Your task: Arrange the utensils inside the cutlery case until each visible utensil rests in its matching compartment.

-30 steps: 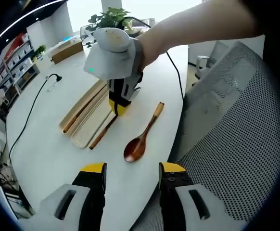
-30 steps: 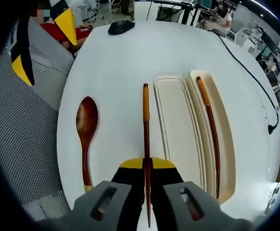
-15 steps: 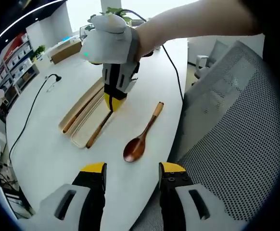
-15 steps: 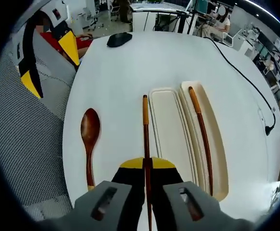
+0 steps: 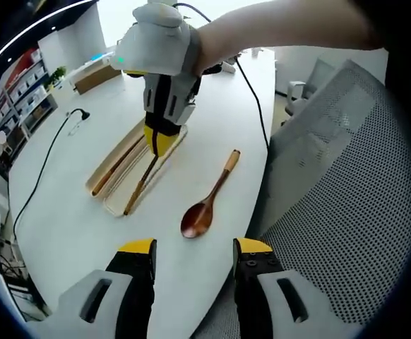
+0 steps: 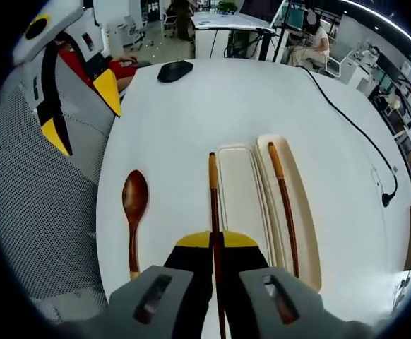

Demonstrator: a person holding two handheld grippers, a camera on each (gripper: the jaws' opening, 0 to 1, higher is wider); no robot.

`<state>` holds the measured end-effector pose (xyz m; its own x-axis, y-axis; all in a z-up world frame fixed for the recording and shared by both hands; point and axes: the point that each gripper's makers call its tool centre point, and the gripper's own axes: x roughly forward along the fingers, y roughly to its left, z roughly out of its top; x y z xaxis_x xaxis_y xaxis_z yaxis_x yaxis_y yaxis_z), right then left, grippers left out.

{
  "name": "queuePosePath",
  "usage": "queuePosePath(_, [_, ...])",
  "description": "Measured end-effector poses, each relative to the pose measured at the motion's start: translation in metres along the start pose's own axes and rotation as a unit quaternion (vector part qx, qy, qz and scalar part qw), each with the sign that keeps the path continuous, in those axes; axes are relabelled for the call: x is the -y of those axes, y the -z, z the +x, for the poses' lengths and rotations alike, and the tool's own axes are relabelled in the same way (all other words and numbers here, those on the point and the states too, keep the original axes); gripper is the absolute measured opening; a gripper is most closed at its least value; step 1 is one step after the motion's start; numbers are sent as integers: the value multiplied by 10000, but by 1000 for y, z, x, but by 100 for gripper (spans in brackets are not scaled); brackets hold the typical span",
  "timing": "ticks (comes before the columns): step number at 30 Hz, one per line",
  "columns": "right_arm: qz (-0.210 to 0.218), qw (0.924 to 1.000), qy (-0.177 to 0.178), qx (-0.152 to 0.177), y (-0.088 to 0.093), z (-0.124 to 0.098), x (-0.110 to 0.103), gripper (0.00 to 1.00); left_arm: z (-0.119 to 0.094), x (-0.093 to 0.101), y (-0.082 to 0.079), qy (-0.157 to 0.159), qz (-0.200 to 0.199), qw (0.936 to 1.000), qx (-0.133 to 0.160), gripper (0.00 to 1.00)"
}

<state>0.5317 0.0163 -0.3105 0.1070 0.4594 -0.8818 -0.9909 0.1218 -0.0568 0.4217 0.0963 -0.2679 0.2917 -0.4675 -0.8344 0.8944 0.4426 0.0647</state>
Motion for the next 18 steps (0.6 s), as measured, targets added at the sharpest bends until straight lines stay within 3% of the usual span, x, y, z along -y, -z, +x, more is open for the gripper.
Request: queuePosePath(18, [-79,9993,302,222,-15,-20,26,0,0,0,0,0,-1,10000,-7,45])
